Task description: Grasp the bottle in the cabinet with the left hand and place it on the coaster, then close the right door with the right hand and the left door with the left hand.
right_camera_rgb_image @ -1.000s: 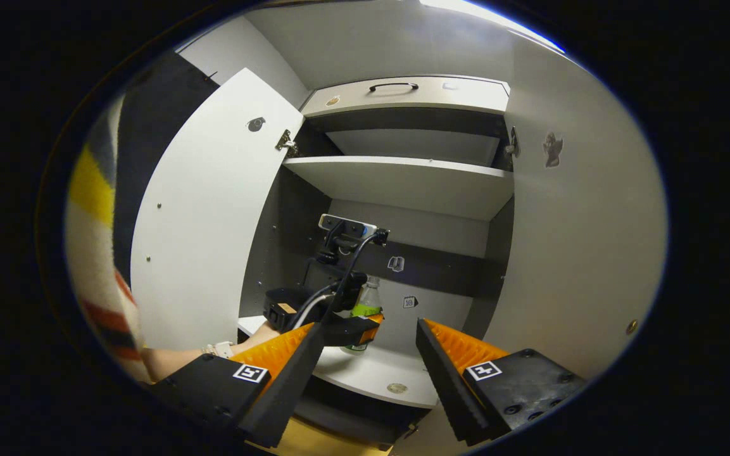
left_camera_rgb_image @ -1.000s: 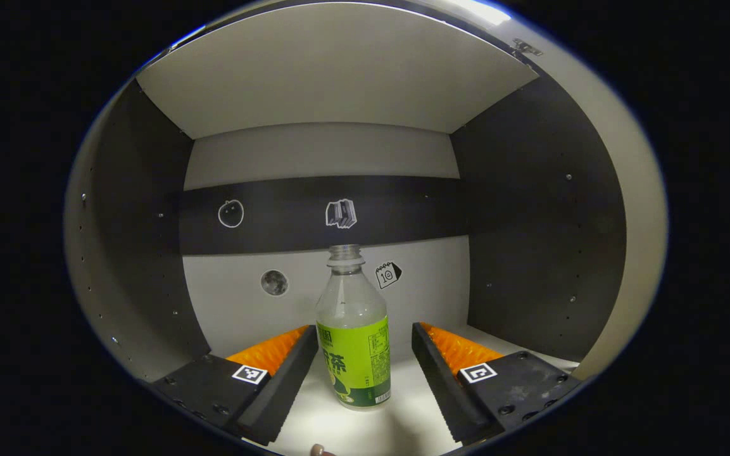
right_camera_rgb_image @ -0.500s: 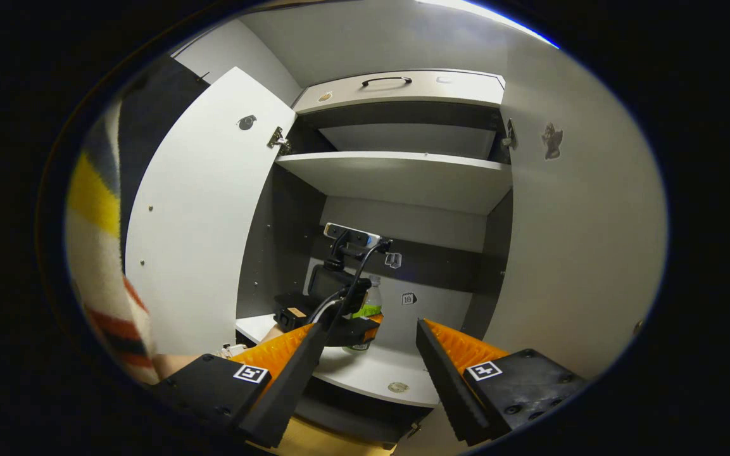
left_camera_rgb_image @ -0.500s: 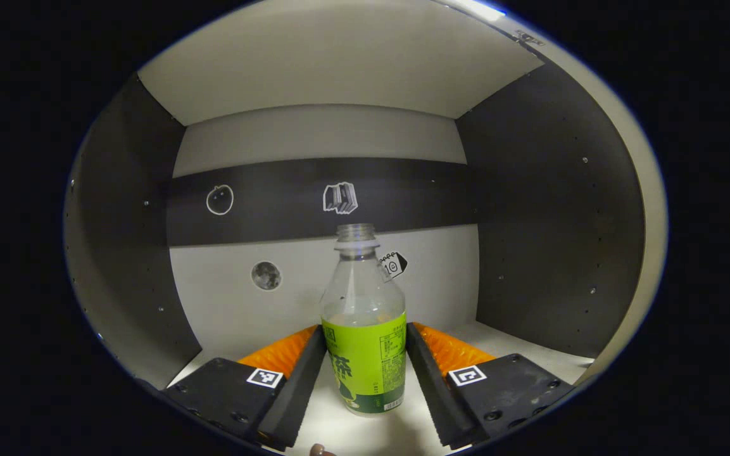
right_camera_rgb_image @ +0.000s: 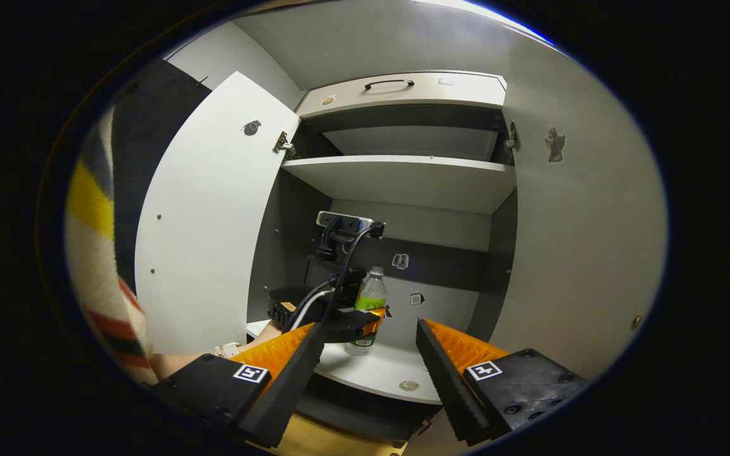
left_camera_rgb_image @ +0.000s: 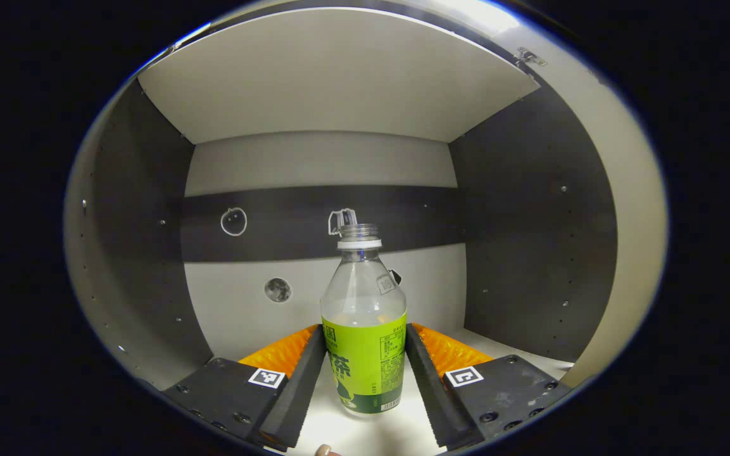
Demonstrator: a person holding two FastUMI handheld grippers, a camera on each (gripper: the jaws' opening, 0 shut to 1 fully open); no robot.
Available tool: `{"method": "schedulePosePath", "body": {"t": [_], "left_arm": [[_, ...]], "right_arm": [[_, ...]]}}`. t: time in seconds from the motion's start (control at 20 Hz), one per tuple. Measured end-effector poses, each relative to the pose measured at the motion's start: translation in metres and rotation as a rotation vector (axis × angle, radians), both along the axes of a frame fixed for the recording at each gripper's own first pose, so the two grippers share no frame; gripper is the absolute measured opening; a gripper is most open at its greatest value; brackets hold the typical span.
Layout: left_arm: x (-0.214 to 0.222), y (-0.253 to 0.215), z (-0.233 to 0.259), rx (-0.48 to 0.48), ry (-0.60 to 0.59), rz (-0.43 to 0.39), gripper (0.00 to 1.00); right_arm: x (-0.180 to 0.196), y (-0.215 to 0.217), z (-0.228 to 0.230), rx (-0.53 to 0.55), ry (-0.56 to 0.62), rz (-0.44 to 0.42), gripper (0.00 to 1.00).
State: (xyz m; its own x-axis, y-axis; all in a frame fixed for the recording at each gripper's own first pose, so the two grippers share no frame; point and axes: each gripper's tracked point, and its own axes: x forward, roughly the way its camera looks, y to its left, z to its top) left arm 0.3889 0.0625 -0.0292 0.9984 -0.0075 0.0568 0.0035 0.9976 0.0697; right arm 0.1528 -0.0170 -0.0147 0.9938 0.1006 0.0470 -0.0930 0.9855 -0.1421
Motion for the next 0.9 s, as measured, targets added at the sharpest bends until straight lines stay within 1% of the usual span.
{"method": "schedulePosePath", "body": {"t": [0.2, 0.5, 0.65, 0.75, 0.9], "left_arm": [[-0.042, 0.006, 0.011, 0.006, -0.014, 0.001, 0.77], [-0.135, 0.007, 0.007, 0.001, 0.0, 0.001, 0.77], [-0.189, 0.002, -0.001, 0.002, 0.014, -0.009, 0.77], [-0.226, -0.002, -0.011, -0.009, 0.033, -0.019, 0.77], [-0.275, -0.012, -0.028, -0.022, 0.059, -0.05, 0.77]], "right_arm": [[-0.019, 0.018, 0.008, 0.012, -0.02, 0.019, 0.97], [-0.068, 0.048, 0.013, 0.038, -0.007, 0.026, 0.97], [-0.097, 0.058, 0.015, 0.04, -0.003, 0.005, 0.97], [-0.116, 0.06, 0.009, 0.036, 0.022, -0.024, 0.98], [-0.142, 0.055, 0.009, 0.019, 0.029, -0.081, 0.98]]}}
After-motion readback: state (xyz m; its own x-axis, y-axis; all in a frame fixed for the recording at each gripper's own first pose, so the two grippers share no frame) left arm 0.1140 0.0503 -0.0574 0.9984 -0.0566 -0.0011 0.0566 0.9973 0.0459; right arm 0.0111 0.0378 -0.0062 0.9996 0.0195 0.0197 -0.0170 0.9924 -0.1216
